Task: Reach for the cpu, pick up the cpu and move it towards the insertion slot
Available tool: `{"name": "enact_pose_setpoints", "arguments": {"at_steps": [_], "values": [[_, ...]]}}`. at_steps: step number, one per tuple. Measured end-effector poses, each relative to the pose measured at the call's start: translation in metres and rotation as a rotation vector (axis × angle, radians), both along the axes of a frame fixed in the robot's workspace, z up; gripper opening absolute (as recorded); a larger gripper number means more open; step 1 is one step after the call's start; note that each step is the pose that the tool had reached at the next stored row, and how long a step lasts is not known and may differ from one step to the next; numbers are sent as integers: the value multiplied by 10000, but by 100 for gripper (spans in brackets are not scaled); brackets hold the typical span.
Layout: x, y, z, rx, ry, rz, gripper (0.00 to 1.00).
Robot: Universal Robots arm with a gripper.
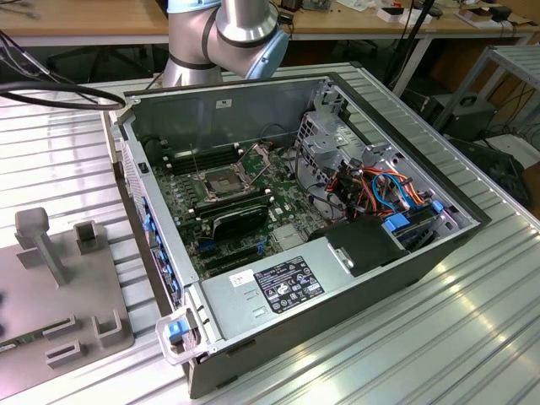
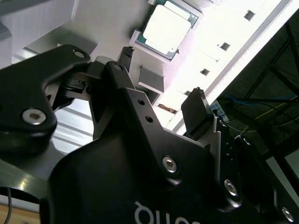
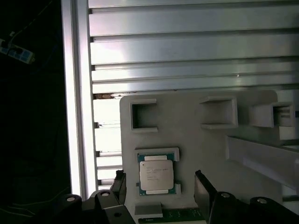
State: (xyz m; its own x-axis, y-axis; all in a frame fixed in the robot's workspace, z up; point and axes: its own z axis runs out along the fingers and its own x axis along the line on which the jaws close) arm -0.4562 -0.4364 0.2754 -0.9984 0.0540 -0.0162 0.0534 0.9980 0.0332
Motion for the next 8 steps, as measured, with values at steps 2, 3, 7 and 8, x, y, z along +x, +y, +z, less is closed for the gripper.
{"name": "enact_pose_setpoints", "arguments": {"at_steps": [2, 3, 7, 8], "values": [[0, 0, 0, 0, 0, 0, 69], [0, 0, 0, 0, 0, 0, 69], [0, -33, -108, -1, 2, 1, 69], [0, -73, -135, 0, 2, 8, 69]]}}
